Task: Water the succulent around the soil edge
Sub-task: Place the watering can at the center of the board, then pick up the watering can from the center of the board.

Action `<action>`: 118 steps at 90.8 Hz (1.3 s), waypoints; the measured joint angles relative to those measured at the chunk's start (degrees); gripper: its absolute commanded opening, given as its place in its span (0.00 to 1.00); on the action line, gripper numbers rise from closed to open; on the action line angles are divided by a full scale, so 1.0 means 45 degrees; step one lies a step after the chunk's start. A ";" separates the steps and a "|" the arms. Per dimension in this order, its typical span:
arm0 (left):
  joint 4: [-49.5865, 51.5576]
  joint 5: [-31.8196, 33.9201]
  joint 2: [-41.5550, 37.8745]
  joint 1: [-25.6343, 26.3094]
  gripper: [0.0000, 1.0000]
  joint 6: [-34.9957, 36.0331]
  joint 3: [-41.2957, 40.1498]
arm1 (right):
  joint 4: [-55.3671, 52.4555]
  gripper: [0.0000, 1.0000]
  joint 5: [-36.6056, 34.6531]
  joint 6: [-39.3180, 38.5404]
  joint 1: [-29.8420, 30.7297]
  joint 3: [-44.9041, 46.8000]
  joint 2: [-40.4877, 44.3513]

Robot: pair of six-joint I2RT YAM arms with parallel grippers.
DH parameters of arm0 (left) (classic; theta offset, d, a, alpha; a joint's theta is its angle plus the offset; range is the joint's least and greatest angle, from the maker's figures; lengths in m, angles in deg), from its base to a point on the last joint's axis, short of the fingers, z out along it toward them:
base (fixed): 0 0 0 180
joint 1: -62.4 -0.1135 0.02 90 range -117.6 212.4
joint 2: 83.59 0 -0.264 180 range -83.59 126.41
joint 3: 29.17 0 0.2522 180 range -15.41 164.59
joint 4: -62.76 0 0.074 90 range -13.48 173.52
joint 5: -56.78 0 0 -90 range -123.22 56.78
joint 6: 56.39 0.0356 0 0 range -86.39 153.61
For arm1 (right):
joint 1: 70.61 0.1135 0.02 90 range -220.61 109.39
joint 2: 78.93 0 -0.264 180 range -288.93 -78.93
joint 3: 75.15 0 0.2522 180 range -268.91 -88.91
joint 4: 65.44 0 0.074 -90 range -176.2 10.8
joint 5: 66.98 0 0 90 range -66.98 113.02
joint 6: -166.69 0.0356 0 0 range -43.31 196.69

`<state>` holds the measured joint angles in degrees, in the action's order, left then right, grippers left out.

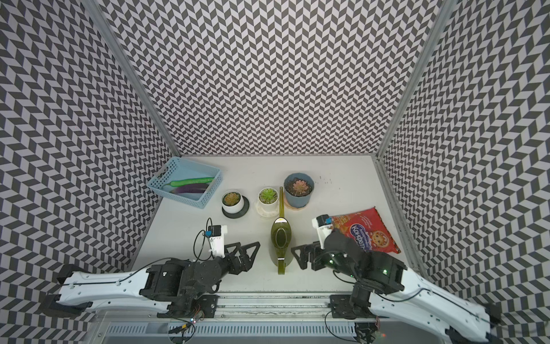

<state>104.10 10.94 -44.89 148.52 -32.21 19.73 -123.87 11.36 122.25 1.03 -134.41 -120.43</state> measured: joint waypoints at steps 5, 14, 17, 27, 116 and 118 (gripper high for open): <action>0.0335 0.0121 -0.0107 0.0000 1.00 -0.0272 -0.0053 | -0.0141 1.00 -0.0962 0.0525 0.1826 -0.0641 -0.1214; 0.0767 0.0233 -0.0248 0.0000 1.00 -0.0680 -0.0170 | 0.0068 1.00 -0.1817 0.1103 0.3332 -0.1341 -0.3021; 0.0879 0.0257 -0.0316 0.0000 1.00 -0.0777 -0.0223 | 0.0141 1.00 -0.1953 0.1219 0.3453 -0.1321 -0.3308; 0.1059 0.0262 -0.0573 0.0000 1.00 -0.1069 -0.0461 | 0.0272 1.00 -0.2210 0.1613 0.3497 -0.0933 -0.3716; 0.0933 0.0661 -0.1384 0.0000 1.00 -0.1409 -0.1525 | 0.0471 0.54 -0.5348 0.2676 0.1778 0.0816 -0.5770; 0.0933 0.0661 -0.1355 0.0000 1.00 -0.1413 -0.1525 | 0.0520 0.53 -0.5353 0.2608 0.1744 0.0816 -0.5770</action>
<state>108.29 13.91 -50.99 148.52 -38.58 12.86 -121.53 -12.72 133.98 8.88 -130.74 -146.40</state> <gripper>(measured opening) 0.999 0.553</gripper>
